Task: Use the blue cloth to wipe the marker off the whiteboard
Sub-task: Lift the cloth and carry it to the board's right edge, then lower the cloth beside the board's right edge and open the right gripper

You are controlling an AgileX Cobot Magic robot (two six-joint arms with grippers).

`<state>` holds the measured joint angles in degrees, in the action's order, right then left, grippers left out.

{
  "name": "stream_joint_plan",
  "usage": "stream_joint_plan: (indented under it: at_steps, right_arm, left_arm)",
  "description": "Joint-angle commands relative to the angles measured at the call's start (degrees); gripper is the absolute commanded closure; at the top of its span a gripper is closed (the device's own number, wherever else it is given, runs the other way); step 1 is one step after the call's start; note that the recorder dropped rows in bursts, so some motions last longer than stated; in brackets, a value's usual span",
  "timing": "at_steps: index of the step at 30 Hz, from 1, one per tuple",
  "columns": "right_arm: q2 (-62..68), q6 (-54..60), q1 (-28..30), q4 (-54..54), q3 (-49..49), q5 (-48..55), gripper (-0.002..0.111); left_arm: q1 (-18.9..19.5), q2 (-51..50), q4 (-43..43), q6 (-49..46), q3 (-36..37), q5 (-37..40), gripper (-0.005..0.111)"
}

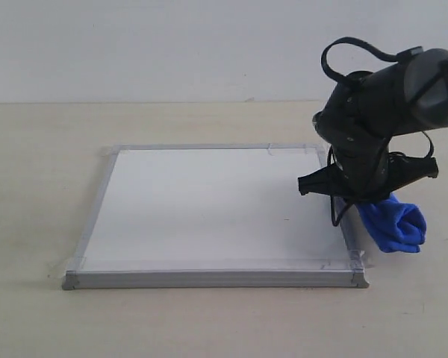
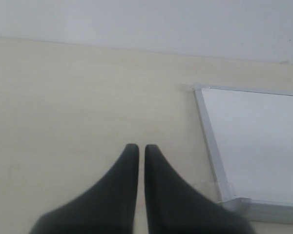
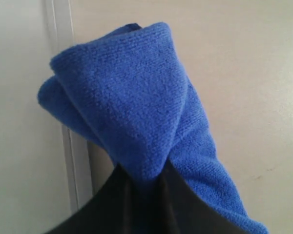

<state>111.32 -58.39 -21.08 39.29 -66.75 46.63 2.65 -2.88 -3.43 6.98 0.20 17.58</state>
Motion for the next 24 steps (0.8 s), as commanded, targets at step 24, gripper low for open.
stream_joint_plan:
  at_steps: [24]
  right_arm:
    - [1.4,-14.19,3.39,7.73,-0.21,-9.31,0.109]
  left_arm:
    - [0.08,0.24,0.4,-0.21,-0.2,-0.17,0.102]
